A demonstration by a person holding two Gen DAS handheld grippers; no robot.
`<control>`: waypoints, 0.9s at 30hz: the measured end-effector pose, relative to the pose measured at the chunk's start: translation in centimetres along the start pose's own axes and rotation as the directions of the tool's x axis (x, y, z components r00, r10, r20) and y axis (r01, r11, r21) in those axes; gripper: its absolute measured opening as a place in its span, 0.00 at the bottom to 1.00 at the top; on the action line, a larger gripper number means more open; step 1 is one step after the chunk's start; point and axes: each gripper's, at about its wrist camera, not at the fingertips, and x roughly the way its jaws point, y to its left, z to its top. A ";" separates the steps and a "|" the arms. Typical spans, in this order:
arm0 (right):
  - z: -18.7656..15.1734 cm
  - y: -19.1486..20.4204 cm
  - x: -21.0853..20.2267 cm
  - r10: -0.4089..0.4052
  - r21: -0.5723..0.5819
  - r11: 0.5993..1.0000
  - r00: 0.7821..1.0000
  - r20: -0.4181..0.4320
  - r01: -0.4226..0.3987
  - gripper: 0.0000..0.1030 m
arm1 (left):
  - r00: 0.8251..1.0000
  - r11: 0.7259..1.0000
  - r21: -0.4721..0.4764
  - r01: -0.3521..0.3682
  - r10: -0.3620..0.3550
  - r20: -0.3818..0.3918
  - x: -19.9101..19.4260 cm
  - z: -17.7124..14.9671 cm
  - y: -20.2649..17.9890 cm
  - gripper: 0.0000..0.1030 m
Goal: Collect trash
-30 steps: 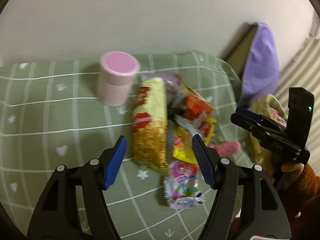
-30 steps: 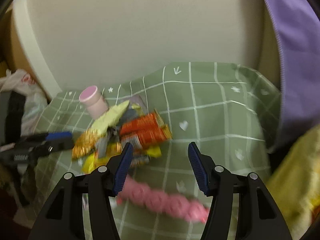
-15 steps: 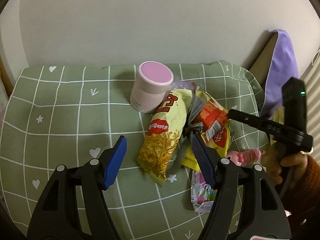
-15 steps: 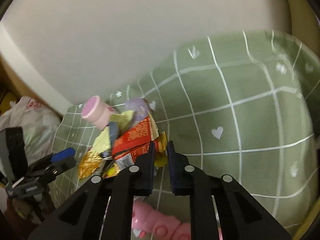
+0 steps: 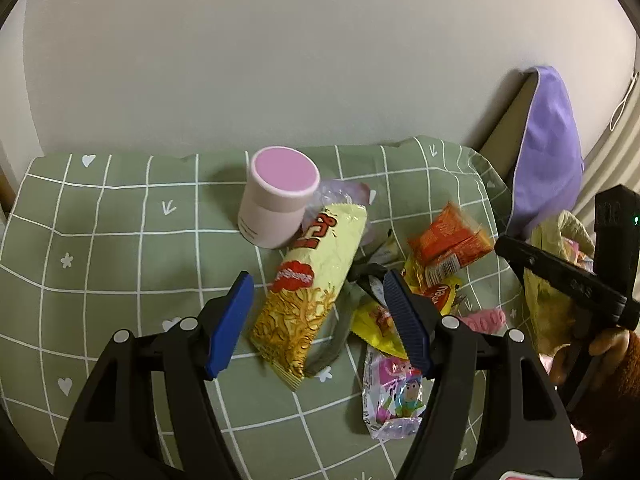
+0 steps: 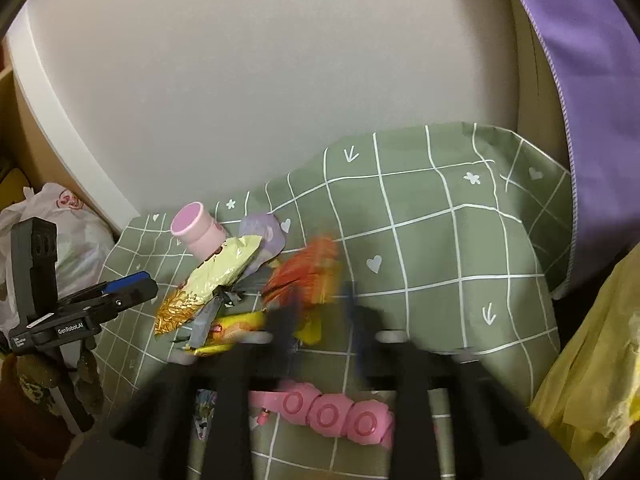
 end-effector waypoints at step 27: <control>0.2 1.5 -0.6 -0.021 0.005 1.000 1.000 0.013 0.021 0.10 | 0.997 0.999 0.040 0.020 -0.017 -0.074 1.1 -0.4 1.2 0.70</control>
